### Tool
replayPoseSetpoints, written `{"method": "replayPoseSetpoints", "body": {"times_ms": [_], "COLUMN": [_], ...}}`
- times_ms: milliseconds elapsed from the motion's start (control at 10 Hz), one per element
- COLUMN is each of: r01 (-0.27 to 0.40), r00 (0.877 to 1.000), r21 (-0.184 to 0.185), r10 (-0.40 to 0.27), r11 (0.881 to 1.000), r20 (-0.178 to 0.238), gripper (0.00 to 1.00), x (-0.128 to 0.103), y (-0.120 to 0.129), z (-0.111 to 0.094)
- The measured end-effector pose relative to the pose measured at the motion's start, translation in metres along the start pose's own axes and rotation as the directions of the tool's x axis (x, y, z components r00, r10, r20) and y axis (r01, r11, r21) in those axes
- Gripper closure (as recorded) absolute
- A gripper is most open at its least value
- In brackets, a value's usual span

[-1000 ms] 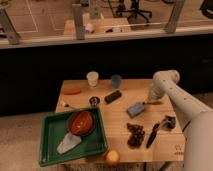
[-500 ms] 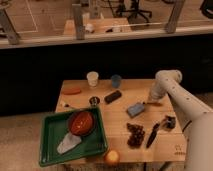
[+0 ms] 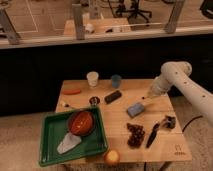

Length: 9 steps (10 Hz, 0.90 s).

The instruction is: Place banana in tray

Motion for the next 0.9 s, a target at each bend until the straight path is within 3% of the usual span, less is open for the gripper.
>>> {"method": "replayPoseSetpoints", "body": {"times_ms": [200, 400, 900], "r01": [0.05, 0.092, 0.093], "r00": [0.998, 0.995, 0.995], "r21": [-0.009, -0.02, -0.018], "r10": [-0.05, -0.091, -0.092], "r11": [0.999, 0.996, 0.995], "r20": [0.035, 0.048, 0.045], "gripper": [1.0, 1.0, 1.0], "x": [-0.034, -0.054, -0.053], "y": [0.013, 0.018, 0.018], "z": [-0.015, -0.016, -0.016]}}
